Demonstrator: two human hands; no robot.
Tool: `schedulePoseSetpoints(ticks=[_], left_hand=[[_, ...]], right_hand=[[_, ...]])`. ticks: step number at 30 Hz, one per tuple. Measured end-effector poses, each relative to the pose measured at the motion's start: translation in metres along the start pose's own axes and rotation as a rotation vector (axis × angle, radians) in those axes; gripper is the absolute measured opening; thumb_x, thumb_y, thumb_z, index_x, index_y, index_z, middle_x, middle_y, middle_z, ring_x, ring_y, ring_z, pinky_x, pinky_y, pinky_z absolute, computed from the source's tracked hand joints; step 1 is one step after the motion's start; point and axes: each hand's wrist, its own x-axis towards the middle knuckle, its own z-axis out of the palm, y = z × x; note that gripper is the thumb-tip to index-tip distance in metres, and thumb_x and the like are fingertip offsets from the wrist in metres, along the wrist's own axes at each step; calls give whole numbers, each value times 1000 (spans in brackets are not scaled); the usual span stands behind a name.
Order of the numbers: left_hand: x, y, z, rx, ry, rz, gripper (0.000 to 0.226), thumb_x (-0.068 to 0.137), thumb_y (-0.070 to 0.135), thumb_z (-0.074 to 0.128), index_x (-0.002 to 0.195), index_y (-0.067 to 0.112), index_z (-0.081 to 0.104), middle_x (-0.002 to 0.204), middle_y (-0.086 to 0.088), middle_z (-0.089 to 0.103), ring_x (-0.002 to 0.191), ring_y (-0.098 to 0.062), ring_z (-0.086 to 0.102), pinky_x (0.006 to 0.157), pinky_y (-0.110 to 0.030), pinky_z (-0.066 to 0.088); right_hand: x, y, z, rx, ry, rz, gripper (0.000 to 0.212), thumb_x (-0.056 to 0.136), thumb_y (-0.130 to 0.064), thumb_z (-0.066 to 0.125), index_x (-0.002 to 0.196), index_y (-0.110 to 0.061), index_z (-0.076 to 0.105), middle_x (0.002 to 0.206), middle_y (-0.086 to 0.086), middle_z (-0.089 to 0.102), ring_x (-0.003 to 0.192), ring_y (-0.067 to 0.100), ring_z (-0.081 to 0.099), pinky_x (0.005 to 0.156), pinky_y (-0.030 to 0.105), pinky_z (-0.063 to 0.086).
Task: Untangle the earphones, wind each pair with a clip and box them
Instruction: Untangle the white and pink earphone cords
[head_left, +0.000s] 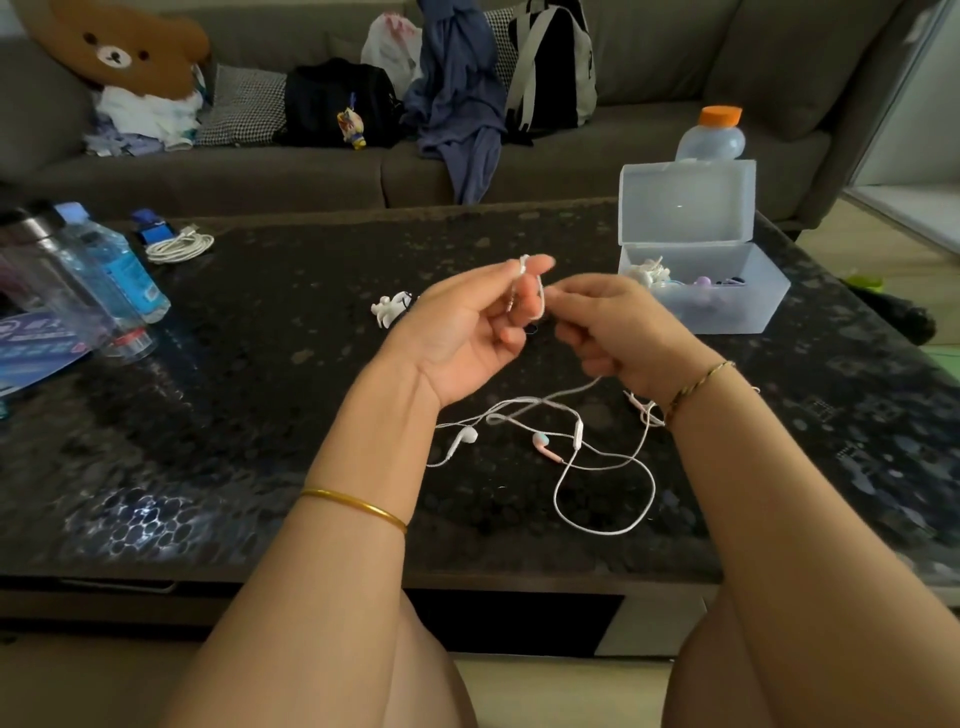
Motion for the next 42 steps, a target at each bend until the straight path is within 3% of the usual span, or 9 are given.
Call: schedulePoseSetpoints(ticks=[6,10,15,22,25,28,31,36,42], left_hand=[[4,-3,-2,-80,322,140,12,96,11,54,97,16,64,89,3,74,83,-8,72,54,-14,40],[7,-9,-10,535,472,320,17,92,9,56,89,20,69,93,6,74,86,1,68,63,-15,44],[6,-11,-15,983,338,300,17,97,11,52,99,16,68,89,6,70,80,0,65,69,-9,48],[-1,-3,-5,703,44,26,28,101,15,42,97,20,69,75,9,64,70,-3,60,63,-19,43],[-2,-1,-1,372,-68,-5,24,101,13,42,97,12,66,68,5,55,62,-3,53,55,-17,36],[3,3,-1,-94,44,26,21,101,13,41,98,11,62,70,4,57,62,-2,53,52,-16,28],[8,1,-5,-178,278,139,22,101,13,43,97,14,64,81,5,68,68,-2,67,50,-14,32],[8,-8,-10,419,523,307,20,99,19,49,100,23,68,97,9,73,89,1,68,65,-17,43],[14,-15,-18,919,407,334,21,95,13,52,100,14,72,87,9,69,66,16,59,58,0,40]], right_hand=[[-8,-3,12,-239,-316,65,23,98,-21,46,99,-11,67,55,1,50,39,7,36,40,19,37],[-11,-9,10,-245,-336,13,23,99,-16,45,96,-5,66,54,2,51,35,8,36,38,20,41],[-8,-16,-6,-55,-67,-134,26,99,-14,41,79,-10,56,50,1,41,33,7,28,34,19,28],[4,-5,-10,114,151,-115,29,101,-16,35,76,-12,49,54,2,37,35,5,27,35,15,21],[7,2,-3,76,129,-25,31,102,-21,35,75,-14,49,57,3,37,38,7,26,34,17,19],[5,6,9,-21,-4,60,32,102,-29,34,79,-15,51,54,2,36,38,8,24,36,16,17],[1,3,20,-157,-172,69,32,102,-29,34,86,-12,57,52,1,36,38,8,23,36,17,18],[-7,-9,19,-312,-352,64,30,101,-24,38,88,-9,61,52,1,36,42,9,23,38,18,19],[-13,-16,6,-233,-407,-8,31,100,-21,39,81,-8,60,48,-1,35,40,8,21,36,16,18]])
